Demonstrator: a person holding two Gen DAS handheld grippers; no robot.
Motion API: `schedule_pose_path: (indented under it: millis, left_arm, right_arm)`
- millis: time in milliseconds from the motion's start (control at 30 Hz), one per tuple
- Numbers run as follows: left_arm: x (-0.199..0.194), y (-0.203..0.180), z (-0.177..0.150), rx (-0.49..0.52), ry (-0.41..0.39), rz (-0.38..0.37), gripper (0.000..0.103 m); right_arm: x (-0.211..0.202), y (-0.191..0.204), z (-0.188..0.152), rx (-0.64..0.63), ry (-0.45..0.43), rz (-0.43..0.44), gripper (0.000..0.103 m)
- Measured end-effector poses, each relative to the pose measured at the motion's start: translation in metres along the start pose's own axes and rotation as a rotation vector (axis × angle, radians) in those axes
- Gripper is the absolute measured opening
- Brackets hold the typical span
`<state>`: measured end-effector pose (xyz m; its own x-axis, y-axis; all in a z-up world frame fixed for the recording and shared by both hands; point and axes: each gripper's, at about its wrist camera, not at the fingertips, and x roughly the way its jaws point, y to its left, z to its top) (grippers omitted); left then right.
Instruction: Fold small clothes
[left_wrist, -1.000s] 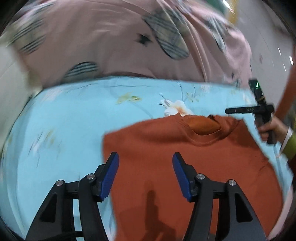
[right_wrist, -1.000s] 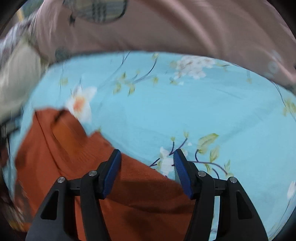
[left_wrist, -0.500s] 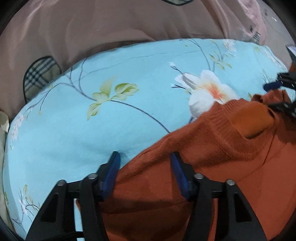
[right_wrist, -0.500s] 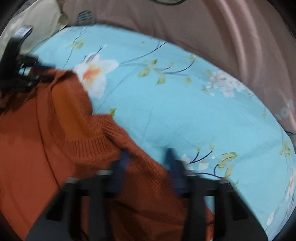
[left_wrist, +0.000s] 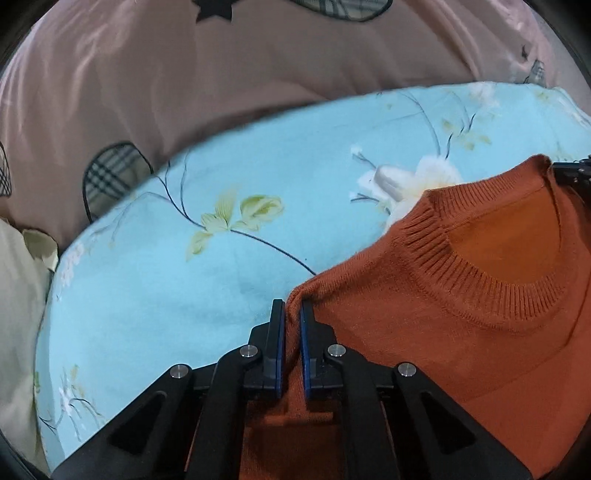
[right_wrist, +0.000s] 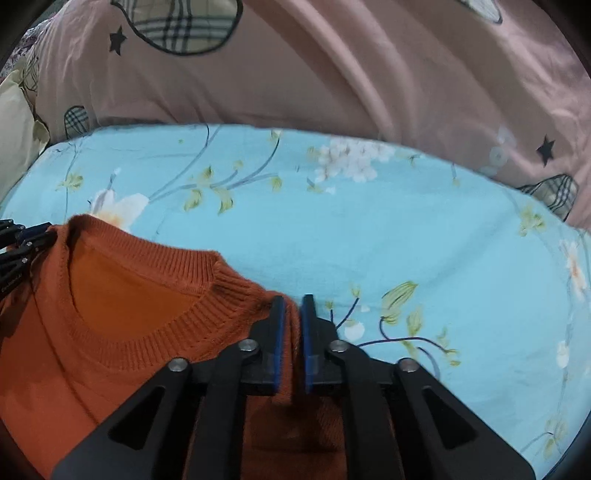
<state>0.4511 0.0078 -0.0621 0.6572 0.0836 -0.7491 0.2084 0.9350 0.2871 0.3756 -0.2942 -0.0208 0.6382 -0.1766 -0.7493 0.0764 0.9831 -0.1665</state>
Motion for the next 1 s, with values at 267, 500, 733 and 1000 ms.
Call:
schedule_pose_path:
  millis: [267, 500, 733, 1000]
  left_arm:
    - [-0.066, 0.046, -0.014, -0.204, -0.026, -0.048, 0.038]
    - [-0.160, 0.061, -0.109, -0.349, -0.052, -0.142, 0.052]
    - [-0.209, 0.049, -0.212, -0.424, -0.008, -0.164, 0.057]
    - [-0.247, 0.046, -0.289, -0.508, 0.019, -0.223, 0.069]
  right_arm:
    - [-0.105, -0.025, -0.043, 0.157, -0.062, 0.134, 0.035]
    - [-0.167, -0.014, -0.148, 0.250, -0.009, 0.234, 0.043]
    - [-0.208, -0.010, -0.220, 0.326, 0.016, 0.248, 0.043]
    - [-0.243, -0.038, -0.263, 0.369, -0.002, 0.221, 0.055]
